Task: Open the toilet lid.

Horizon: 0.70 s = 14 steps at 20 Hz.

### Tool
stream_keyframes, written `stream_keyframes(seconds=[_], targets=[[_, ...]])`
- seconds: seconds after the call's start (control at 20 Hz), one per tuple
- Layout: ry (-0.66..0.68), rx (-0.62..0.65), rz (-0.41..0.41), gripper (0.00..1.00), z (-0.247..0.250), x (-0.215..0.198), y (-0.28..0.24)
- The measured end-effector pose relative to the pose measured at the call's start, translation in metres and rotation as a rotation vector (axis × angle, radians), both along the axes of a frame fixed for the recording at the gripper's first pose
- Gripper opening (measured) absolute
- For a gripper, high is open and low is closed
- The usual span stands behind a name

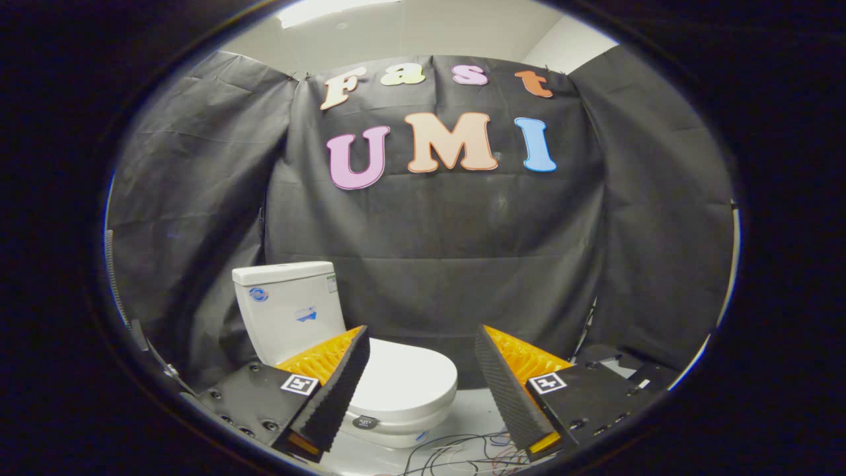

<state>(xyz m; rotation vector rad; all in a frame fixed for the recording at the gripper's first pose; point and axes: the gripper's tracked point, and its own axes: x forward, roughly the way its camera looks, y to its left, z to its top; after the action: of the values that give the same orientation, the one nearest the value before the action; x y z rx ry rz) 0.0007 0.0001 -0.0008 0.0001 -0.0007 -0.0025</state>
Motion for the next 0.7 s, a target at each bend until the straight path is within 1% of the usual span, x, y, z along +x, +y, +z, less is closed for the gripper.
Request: stream_keyframes(seconds=[0.05, 0.1, 0.25, 0.45, 0.6, 0.7], targets=[[-0.012, 0.000, 0.002, 1.00, 0.003, 0.004, 0.001], [0.010, 0.000, 0.002, 0.99, -0.002, 0.007, 0.001], [0.011, -0.001, -0.002, 0.99, -0.003, 0.019, 0.000], [-0.006, -0.002, 0.000, 0.98, 0.001, 0.035, 0.001], [-0.031, 0.000, 0.013, 0.98, 0.006, 0.057, 0.005], [-0.072, 0.008, 0.011, 0.98, 0.016, 0.074, 0.008]])
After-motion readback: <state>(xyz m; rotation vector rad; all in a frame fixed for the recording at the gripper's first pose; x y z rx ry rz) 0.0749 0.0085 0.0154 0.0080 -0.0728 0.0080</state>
